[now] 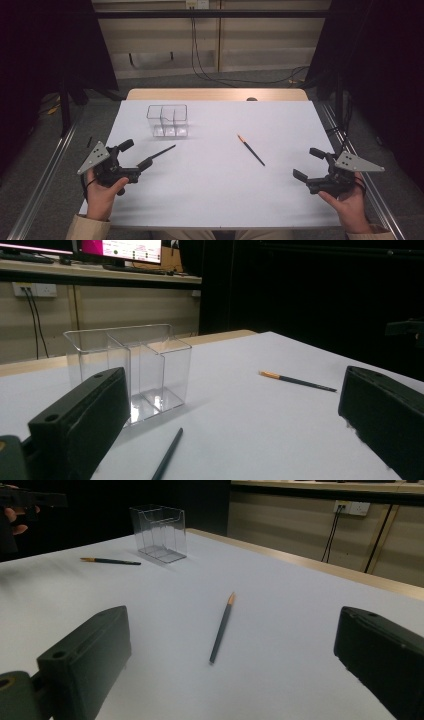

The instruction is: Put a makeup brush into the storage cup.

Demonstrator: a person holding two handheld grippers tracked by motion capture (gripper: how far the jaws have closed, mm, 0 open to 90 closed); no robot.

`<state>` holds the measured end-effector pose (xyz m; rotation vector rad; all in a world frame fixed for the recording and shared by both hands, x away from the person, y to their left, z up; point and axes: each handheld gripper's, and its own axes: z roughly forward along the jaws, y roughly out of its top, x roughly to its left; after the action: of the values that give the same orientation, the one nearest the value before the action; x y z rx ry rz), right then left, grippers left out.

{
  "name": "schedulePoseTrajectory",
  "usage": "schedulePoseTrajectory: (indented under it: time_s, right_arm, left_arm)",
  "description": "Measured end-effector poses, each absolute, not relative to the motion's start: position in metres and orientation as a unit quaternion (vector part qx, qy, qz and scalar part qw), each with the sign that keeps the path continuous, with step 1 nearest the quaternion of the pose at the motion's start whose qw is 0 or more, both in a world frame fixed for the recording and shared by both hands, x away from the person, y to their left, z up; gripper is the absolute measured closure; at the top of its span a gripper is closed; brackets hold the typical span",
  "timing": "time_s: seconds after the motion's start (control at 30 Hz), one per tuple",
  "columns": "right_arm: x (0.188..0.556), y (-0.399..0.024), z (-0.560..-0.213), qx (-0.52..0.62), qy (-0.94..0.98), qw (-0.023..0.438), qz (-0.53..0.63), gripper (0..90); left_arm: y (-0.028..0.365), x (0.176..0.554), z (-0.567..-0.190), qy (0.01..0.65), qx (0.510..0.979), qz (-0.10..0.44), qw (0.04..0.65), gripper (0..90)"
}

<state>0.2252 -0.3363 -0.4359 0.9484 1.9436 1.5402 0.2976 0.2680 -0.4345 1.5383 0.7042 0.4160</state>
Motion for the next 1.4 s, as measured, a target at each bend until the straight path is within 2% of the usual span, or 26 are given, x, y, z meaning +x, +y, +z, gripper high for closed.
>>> schedulePoseTrajectory:
  time_s: [1.4]
  right_arm:
    - [0.218,-0.334,-0.436,0.339,0.71,0.238,0.569,1.3]
  left_arm:
    - [0.252,0.351,-0.422,0.303,0.667,0.203,0.649,0.1]
